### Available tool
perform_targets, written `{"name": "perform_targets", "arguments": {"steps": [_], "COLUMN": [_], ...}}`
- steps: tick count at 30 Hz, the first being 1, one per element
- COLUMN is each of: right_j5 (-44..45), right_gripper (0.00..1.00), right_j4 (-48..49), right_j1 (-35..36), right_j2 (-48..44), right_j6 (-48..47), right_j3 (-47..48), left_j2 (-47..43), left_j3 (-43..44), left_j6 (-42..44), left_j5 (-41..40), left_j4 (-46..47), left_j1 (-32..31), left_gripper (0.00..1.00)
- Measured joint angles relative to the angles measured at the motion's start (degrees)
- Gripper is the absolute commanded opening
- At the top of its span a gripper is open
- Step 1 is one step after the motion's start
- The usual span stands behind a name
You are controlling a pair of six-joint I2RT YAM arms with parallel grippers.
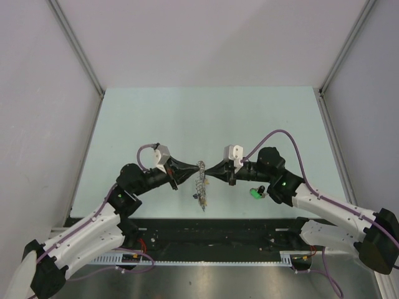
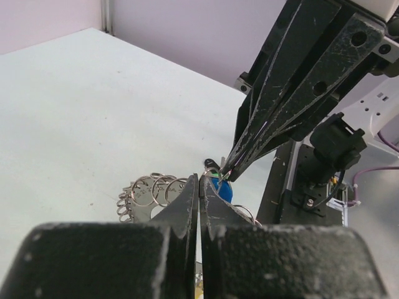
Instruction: Put the keys on the keyring
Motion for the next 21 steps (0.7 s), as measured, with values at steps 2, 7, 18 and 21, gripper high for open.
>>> {"name": "perform_targets", "arguments": {"steps": [2,7,18,21], "right_j5": [0.6,2.1,4.2,5.6], "right_gripper": [0.00,0.19,0.61,0.66], "right_j4": [0.0,0.5,0.9,0.3], "right_j1": [-0.1,-0.5,-3.3,-4.2], "right_j2": [0.0,0.5,0.5,-0.2], "right_j6": [0.3,1.9,6.6,7.7], "right_j3": [0.0,-0.1,-0.1,-0.1], "left_j2": [0.0,0.1,3.3,4.2], "left_j3": [0.0,1.1,5.6,6.0], "left_j6": [0.2,2.1,7.6,8.5], "left_j5": [-0.7,-2.9,-10.9,-11.8], "left_j4": [-0.6,-4.0,-10.2,-11.0], "left_j1": [-0.1,-0.4,0.2,0.2], "left_gripper": [0.00,0.00,0.00,0.00]}}
